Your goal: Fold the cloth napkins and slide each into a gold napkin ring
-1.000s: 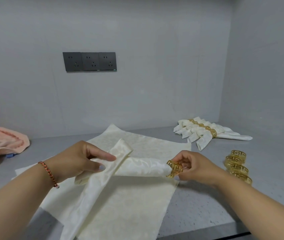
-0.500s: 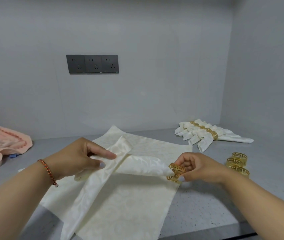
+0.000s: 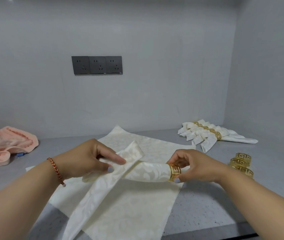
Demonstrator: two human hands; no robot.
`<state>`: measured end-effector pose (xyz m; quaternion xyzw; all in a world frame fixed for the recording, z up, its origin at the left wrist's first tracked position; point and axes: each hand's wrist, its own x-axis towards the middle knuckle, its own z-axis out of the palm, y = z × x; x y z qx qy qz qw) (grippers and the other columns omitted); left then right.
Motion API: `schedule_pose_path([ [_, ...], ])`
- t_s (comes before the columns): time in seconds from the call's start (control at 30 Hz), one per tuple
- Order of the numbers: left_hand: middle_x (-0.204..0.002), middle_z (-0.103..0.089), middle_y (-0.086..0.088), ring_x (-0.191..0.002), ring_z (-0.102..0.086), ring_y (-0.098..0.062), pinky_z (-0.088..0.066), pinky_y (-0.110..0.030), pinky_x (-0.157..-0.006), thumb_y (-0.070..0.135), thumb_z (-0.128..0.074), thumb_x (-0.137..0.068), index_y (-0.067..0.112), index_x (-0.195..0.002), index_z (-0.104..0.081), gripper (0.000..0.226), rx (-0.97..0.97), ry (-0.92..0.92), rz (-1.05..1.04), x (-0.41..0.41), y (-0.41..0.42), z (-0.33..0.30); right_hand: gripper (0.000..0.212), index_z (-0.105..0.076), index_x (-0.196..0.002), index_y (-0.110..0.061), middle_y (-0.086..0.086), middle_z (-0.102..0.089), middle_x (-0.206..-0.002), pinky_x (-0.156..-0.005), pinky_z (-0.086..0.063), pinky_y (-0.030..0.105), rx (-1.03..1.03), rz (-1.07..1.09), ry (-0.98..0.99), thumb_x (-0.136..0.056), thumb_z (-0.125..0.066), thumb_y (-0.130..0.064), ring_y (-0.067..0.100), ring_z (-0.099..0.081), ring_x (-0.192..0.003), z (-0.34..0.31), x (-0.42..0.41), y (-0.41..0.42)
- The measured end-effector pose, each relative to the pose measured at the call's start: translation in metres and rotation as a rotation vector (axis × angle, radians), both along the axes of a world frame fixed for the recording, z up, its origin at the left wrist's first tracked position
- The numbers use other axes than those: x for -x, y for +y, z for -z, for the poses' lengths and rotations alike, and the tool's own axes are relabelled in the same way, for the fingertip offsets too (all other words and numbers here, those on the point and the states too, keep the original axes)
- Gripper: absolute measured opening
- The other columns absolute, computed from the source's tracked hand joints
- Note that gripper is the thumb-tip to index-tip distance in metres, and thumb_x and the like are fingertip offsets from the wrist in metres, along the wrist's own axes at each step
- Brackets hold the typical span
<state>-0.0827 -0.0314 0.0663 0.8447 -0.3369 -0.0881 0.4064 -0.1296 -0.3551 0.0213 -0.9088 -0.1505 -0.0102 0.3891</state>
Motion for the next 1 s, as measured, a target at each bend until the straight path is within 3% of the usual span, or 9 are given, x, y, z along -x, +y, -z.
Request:
schedule_pose_path([
  [0.33,-0.101,-0.075,0.006,-0.097,-0.069,-0.01,-0.053,-0.02,-0.085,-0.006,-0.073,-0.079,0.027,-0.093,-0.079,0.037,0.037,0.001,-0.007,-0.001,-0.013,0.008,0.033,-0.065,-0.096,-0.023,-0.015,-0.07,-0.102,-0.096,-0.048,0.021,0.028,-0.022,-0.034,-0.069,-0.085,-0.018,-0.002,-0.063,-0.097,-0.01,0.004,0.034],
  [0.47,-0.099,-0.075,0.005,-0.092,-0.07,-0.011,-0.054,-0.021,-0.081,-0.006,-0.072,-0.079,0.03,-0.092,-0.079,0.039,0.04,0.003,0.007,0.0,-0.02,0.014,0.028,-0.065,-0.088,-0.025,-0.008,-0.072,-0.097,-0.098,-0.049,0.036,-0.038,0.025,-0.046,-0.068,-0.085,-0.023,0.005,-0.065,-0.095,-0.005,0.001,0.053],
  [0.57,-0.104,-0.074,0.006,-0.092,-0.069,-0.011,-0.053,-0.021,-0.077,-0.01,-0.07,-0.079,0.029,-0.096,-0.078,0.044,0.085,0.015,0.035,0.0,-0.022,0.02,0.027,-0.066,-0.087,-0.024,-0.006,-0.073,-0.095,-0.095,-0.05,0.04,-0.1,0.065,-0.082,-0.068,-0.084,-0.024,0.011,-0.066,-0.094,-0.001,0.002,0.057],
  [0.7,-0.126,-0.062,0.02,-0.112,-0.062,-0.007,-0.05,-0.023,-0.094,-0.014,-0.068,-0.078,0.032,-0.112,-0.072,0.057,0.091,-0.02,0.099,-0.001,-0.023,0.025,0.026,-0.068,-0.089,-0.02,-0.002,-0.074,-0.095,-0.089,-0.051,0.039,-0.138,0.114,-0.062,-0.069,-0.084,-0.023,0.018,-0.068,-0.094,0.0,0.004,0.054],
  [0.87,-0.128,-0.06,0.023,-0.115,-0.059,0.001,-0.046,-0.018,-0.092,-0.01,-0.068,-0.08,0.033,-0.119,-0.068,0.058,0.017,-0.013,0.107,-0.001,-0.024,0.026,0.023,-0.068,-0.09,-0.018,-0.003,-0.074,-0.093,-0.074,-0.046,0.022,-0.179,0.149,-0.061,-0.071,-0.082,-0.018,0.015,-0.068,-0.089,0.002,0.007,0.05],
  [1.0,-0.127,-0.056,0.032,-0.118,-0.054,0.007,-0.042,-0.018,-0.101,-0.005,-0.07,-0.081,0.048,-0.112,-0.066,0.062,-0.094,-0.043,0.135,-0.002,-0.026,0.021,0.024,-0.067,-0.091,-0.021,-0.007,-0.074,-0.094,-0.081,-0.051,0.025,-0.184,0.129,-0.066,-0.072,-0.082,-0.018,0.009,-0.068,-0.09,0.002,0.007,0.049],
])
